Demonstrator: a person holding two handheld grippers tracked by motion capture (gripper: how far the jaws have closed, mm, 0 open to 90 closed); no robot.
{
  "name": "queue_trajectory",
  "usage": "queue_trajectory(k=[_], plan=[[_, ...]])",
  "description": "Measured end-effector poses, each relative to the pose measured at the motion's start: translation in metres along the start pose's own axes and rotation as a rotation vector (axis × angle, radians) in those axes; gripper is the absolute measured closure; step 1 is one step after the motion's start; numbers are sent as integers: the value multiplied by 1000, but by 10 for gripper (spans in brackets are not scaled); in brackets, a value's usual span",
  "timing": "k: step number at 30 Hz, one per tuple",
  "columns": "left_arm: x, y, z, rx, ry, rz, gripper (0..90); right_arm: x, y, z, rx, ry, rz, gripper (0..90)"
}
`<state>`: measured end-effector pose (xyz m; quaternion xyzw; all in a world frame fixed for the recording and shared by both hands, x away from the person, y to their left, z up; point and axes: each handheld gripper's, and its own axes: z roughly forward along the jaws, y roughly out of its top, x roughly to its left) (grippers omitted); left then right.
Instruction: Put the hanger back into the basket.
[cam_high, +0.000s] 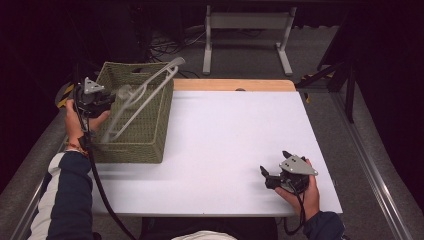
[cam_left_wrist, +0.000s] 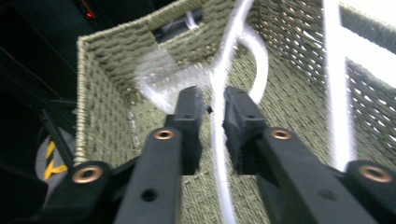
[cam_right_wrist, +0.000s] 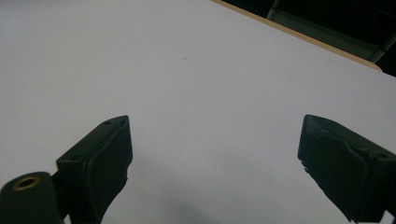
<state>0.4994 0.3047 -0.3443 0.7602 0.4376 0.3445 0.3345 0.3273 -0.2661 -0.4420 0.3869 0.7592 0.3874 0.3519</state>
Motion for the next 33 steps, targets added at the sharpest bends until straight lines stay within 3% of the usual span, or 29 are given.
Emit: queue_trajectory(k=[7,14,19,24,33], plan=[[-6,4,-3,-38,-7,11,700,1,0,0,-1,3,-5,109],[-14,7,-12,-123,-44,12,633,2,1,0,-1,4,-17,110],[-24,9,-17,-160,-58,31,538,3,1,0,-1,4,-22,110],[-35,13,-23,-209,-77,41,390,3,1,0,1,4,-27,110],[-51,14,-30,-275,-138,41,296,4,1,1,2,6,-35,111]])
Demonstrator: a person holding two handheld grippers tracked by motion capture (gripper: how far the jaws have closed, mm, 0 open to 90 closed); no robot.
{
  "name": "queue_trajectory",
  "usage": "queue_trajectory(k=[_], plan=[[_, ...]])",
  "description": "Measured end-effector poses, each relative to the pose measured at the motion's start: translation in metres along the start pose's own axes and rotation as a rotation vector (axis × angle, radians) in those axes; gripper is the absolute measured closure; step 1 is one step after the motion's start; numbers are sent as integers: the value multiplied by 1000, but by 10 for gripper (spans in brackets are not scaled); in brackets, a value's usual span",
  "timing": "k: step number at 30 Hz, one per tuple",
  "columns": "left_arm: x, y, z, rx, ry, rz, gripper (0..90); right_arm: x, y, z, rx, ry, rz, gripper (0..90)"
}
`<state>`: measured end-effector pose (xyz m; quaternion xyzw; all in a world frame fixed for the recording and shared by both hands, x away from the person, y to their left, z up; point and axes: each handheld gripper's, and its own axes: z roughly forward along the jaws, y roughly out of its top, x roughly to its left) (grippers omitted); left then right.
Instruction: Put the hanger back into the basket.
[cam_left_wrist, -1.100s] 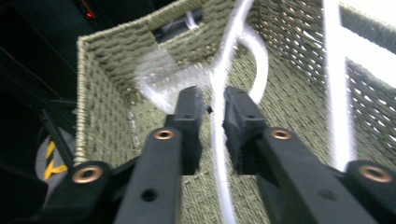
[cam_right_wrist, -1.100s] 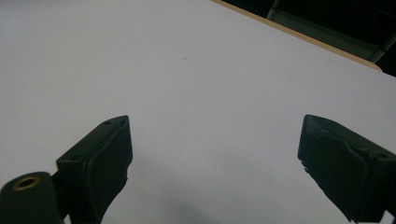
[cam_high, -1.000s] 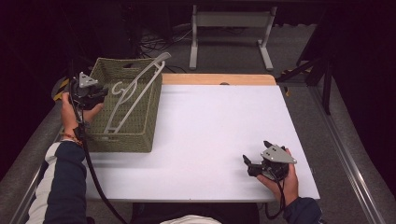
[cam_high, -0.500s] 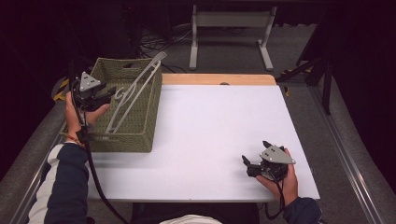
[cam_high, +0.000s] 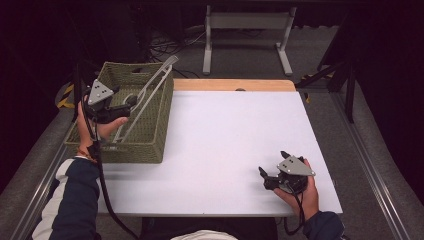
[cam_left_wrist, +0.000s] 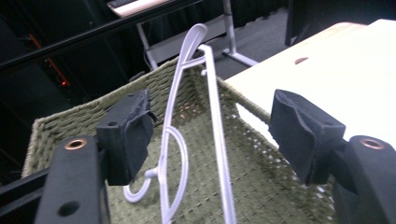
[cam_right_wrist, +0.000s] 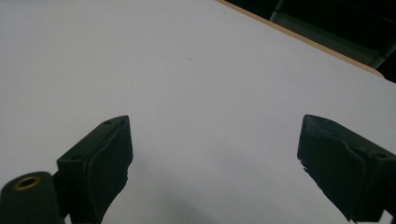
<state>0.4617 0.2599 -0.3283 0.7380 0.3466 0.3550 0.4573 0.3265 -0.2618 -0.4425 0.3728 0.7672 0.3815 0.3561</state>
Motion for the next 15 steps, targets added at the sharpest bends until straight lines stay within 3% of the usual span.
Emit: queue_trajectory(k=[15], plan=[[-33,7,-10,-117,-95,-8,118,0,1,0,0,-2,-4,111]])
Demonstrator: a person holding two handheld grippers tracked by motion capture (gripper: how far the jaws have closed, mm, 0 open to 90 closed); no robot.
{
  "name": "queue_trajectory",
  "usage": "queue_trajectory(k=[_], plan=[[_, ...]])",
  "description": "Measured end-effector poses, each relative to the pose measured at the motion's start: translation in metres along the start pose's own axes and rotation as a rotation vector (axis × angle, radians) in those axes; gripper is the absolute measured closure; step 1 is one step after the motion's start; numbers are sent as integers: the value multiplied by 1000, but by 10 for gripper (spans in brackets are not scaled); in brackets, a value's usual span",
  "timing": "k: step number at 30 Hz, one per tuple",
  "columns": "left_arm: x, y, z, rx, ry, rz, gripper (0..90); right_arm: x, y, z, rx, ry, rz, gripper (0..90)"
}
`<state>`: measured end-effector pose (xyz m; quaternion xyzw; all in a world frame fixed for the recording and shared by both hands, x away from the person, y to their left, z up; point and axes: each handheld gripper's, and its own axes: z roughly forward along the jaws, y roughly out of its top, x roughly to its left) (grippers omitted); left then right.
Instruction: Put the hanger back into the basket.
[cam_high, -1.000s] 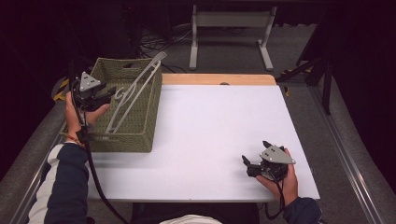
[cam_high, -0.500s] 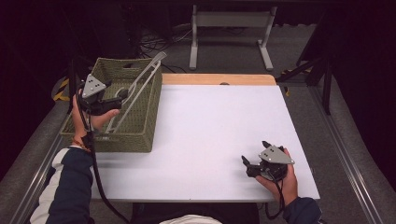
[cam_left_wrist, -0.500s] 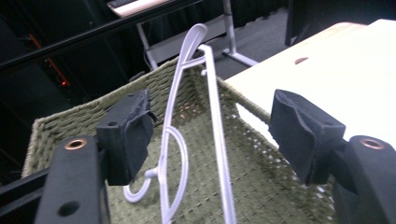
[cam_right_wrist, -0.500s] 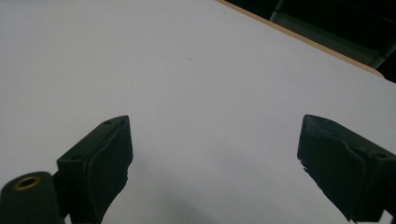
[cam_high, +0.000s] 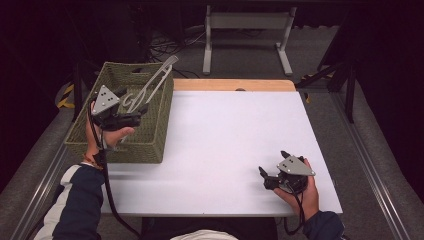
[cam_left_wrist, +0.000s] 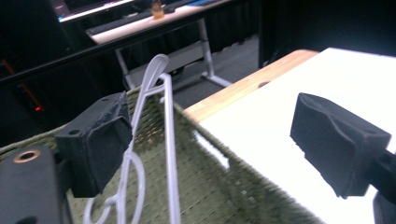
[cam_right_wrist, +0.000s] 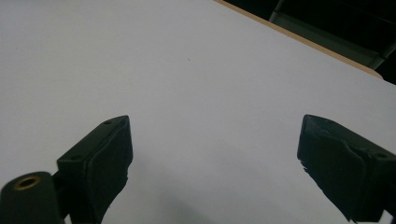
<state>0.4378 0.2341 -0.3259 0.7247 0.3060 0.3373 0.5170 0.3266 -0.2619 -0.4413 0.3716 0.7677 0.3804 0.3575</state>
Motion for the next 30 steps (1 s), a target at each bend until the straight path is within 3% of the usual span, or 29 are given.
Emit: queue_trajectory(k=[4,9,14,21,30], plan=[[-11,2,0,-16,-47,5,82,-1,1,-1,-8,-1,3,111],[-25,4,0,-30,-76,39,58,-2,1,-2,-12,-2,7,111],[-36,6,-3,-55,-114,46,58,-2,2,-3,-23,3,9,111],[-63,6,-7,-97,-169,79,57,-2,4,-4,-41,16,17,111],[-94,-3,-15,-115,-239,115,61,-4,5,-5,-58,24,32,110]])
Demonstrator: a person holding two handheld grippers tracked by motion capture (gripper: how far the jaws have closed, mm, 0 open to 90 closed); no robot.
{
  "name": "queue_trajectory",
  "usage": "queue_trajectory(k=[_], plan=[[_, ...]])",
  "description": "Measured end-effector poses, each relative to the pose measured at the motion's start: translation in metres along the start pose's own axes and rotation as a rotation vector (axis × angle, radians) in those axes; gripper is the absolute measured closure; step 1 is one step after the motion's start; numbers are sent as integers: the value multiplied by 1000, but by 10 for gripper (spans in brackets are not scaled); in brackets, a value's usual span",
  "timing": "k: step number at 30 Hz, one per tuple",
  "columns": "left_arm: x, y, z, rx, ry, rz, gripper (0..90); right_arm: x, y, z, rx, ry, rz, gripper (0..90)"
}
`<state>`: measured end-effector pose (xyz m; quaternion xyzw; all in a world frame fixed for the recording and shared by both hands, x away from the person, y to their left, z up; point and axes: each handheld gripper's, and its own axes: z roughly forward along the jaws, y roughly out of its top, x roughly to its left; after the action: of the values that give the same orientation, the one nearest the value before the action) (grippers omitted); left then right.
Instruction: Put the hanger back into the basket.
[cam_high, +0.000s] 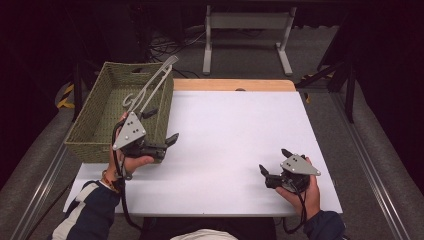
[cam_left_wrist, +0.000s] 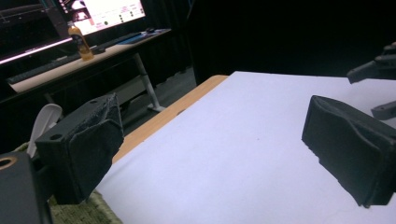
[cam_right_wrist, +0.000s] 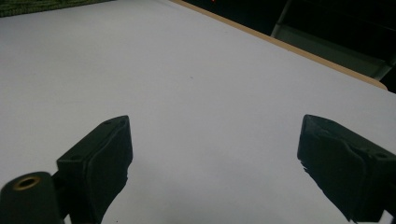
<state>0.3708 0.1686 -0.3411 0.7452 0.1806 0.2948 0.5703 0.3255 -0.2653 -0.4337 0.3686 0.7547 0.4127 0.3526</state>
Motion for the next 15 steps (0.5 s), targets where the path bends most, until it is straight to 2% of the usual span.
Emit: queue_trajectory(k=[4,5,6,7,10,12,14,15], plan=[[-11,-4,-2,-4,-29,10,71,-1,1,-1,-8,-1,7,110],[-13,-6,-2,-3,-26,18,70,-1,1,-1,-12,-1,9,110],[-16,-8,-2,-2,-33,12,70,-1,1,-1,-14,-1,8,110],[-18,-10,-2,0,-60,-2,73,0,2,-1,-16,-4,5,110],[-23,-17,-3,19,-81,-11,75,0,2,-1,-20,-6,-3,108],[-27,-22,-4,27,-77,-2,74,-1,2,-1,-22,-4,0,107],[-29,-28,-6,38,-89,-7,75,-1,2,0,-23,-4,-2,105],[-30,-31,-7,41,-81,-9,75,-1,3,0,-26,-1,-3,104]])
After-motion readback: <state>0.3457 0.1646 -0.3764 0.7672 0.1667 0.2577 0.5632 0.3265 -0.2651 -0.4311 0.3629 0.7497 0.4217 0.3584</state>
